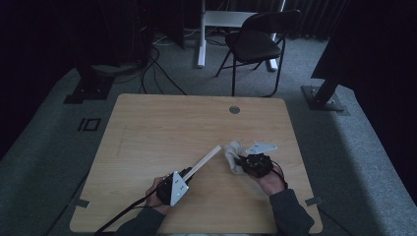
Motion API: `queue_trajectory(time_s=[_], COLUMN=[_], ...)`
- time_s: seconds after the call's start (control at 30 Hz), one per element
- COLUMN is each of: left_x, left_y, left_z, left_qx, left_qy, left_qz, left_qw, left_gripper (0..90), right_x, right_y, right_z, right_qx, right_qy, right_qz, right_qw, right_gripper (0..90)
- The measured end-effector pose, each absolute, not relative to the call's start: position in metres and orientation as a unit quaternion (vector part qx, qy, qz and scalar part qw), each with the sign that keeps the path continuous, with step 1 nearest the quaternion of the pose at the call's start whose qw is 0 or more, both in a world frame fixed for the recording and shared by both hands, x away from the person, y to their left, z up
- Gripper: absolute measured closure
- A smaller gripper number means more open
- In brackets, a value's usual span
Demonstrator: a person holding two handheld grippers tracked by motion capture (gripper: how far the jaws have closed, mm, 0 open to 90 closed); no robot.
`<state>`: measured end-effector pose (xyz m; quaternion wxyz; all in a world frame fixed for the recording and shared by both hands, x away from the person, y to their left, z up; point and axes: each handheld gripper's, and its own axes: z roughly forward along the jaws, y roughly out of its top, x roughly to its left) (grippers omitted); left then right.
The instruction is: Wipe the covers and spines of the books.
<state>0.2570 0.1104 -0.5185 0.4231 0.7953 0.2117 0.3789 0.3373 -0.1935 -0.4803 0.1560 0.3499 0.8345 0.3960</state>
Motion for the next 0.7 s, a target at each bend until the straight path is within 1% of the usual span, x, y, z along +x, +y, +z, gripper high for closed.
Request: queue_trajectory(time_s=[0.53, 0.7], left_x=[0.2544, 0.2519], left_y=[0.1058, 0.1033], left_z=[-0.5205, -0.5221], left_qx=[0.8, 0.796], left_qy=[0.198, 0.19], left_qz=[0.402, 0.427], left_qw=[0.399, 0.385], left_gripper=[78.8, 78.7], right_x=[0.3353, 0.3348], right_y=[-0.1943, -0.1944], right_z=[-0.476, -0.4748], right_qx=[0.35, 0.348], right_qy=[0.83, 0.83], right_qz=[0.403, 0.404], right_qw=[0.163, 0.165], right_gripper=[82.1, 82.2])
